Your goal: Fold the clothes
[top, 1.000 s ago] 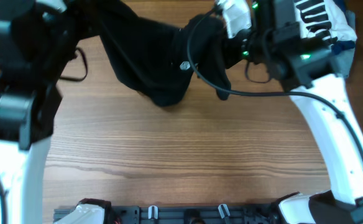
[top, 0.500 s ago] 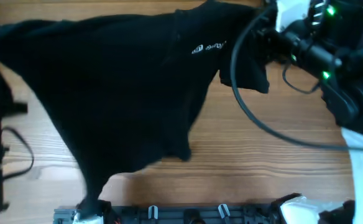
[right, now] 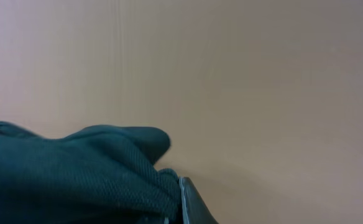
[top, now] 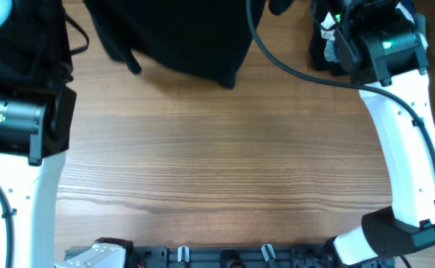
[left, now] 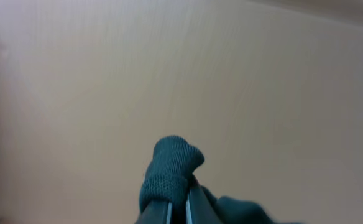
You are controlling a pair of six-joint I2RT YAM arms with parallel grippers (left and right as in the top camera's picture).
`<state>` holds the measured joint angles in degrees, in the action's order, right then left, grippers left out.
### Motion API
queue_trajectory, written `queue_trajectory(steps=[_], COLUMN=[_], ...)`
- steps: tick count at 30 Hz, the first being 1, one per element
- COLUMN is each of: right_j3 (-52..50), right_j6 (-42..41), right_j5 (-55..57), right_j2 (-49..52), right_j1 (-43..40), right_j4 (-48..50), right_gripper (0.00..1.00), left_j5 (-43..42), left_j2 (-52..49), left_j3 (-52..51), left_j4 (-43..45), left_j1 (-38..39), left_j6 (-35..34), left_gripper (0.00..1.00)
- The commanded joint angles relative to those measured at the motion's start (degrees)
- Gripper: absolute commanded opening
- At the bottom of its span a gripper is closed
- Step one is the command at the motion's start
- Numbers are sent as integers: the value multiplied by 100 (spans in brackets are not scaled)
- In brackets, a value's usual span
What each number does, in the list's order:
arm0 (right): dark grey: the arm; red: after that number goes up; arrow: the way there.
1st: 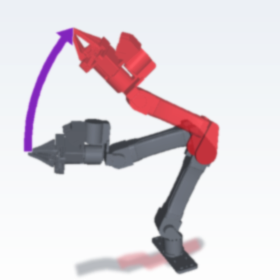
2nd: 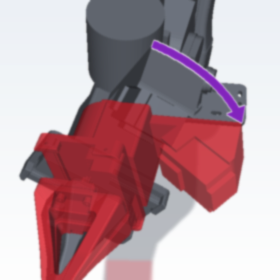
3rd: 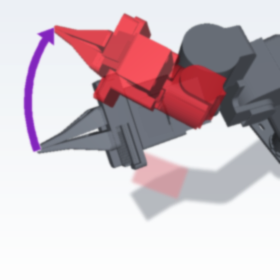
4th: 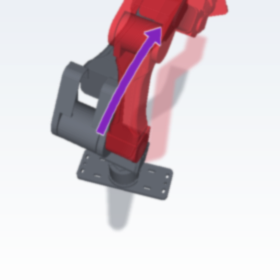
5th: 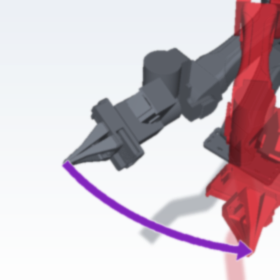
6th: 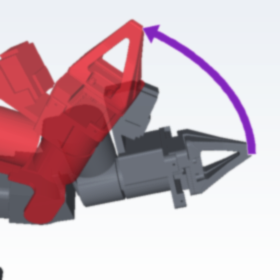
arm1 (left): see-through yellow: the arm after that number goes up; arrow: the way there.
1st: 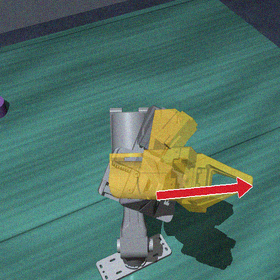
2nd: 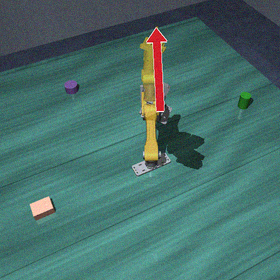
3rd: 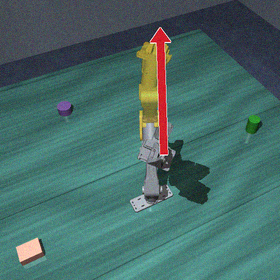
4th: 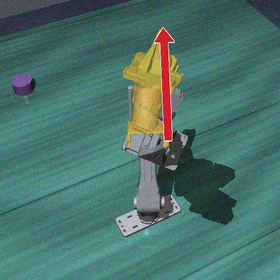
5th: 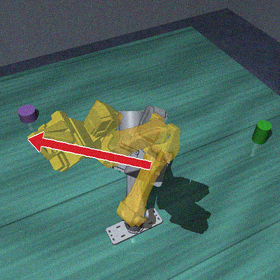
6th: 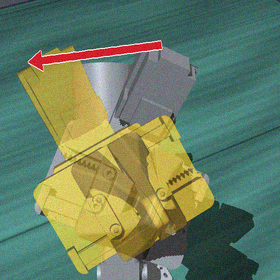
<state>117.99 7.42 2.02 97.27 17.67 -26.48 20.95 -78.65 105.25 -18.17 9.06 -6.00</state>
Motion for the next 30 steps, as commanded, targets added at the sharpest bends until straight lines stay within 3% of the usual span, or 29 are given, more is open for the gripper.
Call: queue_trajectory(steps=[1, 4, 7, 10, 14, 19, 23, 24, 25, 26, 27, 28, 30], right_j3=[87, 76, 76, 28, -527, -2041, -2789, -2944, -3045, -3121, -3134, -3134, -3115], right_j6=[11, 9, -4, -9, -155, -487, -590, -588, -560, -339, -179, -133, -140], right_j5=[-35, -763, -1740, -2212, -2245, -2249, -2315, -2315, -2378, -2590, -2750, -2798, -2839], right_j2=[116, 557, 1027, 1233, 1294, 1292, 1285, 1285, 1285, 1285, 1285, 1257, 1143], right_j1=[-31, -28, -28, 4, 111, 111, 114, 111, 111, 111, 111, 111, 111], right_j4=[-793, -2074, -3407, -4437, -5163, -5346, -5381, -5403, -5438, -5508, -5571, -5567, -5366], right_gripper=[4, 4, 4, 4, 4, 4, 4, 11, 27, 47, 63, 74, 75], left_j5=[-258, -560, -621, -822, -1250, -1803, -2275, -2288, -2288, -2288, -2291, -2312, -2312], left_j2=[-37, -398, -949, -1438, -1797, -1816, -1816, -1816, -1816, -1816, -1816, -1816, -1814], left_j3=[50, 46, 46, -48, -748, -2144, -2621, -2673, -2715, -2736, -2736, -2736, -2734], left_j4=[-1508, -3224, -4999, -6236, -6710, -6601, -6367, -6369, -6371, -6384, -6389, -6384, -6304], left_j1=[7, 7, 4, 4, 4, 7, 7, 7, 7, 7, 7, 11, 11], left_j6=[236, 221, -549, -1257, -1593, -2044, -2044, -2041, -2039, -2033, -2015, -1974, -1875], left_gripper=[4, 4, 4, 4, 4, 4, 4, 6, 17, 40, 48, 58, 64])
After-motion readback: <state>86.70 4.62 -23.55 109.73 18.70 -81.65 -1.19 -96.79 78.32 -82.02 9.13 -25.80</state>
